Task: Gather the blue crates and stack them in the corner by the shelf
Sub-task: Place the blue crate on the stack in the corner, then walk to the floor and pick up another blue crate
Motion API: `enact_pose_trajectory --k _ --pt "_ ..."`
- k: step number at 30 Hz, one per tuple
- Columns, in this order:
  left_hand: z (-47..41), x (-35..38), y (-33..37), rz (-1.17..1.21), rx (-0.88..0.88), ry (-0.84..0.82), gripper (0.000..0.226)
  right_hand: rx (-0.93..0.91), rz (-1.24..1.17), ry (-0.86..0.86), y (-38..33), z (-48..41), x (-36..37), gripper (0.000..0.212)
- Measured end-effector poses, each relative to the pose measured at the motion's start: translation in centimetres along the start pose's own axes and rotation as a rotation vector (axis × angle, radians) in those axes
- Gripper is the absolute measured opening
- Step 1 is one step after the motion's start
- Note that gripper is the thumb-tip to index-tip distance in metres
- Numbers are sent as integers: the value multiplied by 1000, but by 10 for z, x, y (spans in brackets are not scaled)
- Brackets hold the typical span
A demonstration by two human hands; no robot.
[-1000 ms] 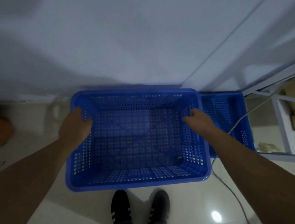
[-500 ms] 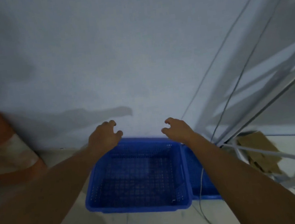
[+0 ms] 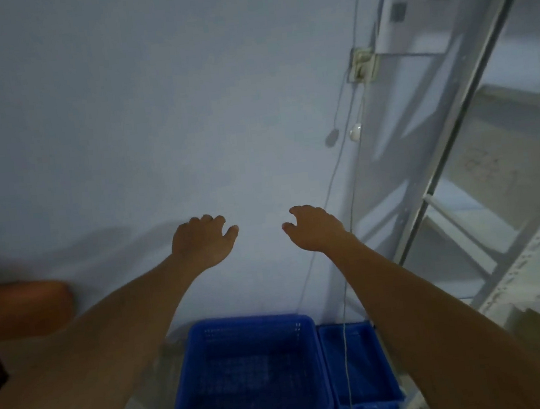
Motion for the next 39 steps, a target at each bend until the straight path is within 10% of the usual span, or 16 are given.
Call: enact_pose_trajectory --k 21,39 --pt "307 -163 3 -87 -40 163 70 -124 209 175 -118 300 -130 63" --pt "541 -97 270 -18 492 -19 72 407 181 219 95 658 -160 63"
Point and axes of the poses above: each hand's wrist, its own z-axis away from the middle knuckle, its own x-axis out of the palm, y = z × x, the point moved 3 cm from there along -z, towards the middle knuckle, and after that the axes turned 7 degrees about -x, right-handed, at the moved point
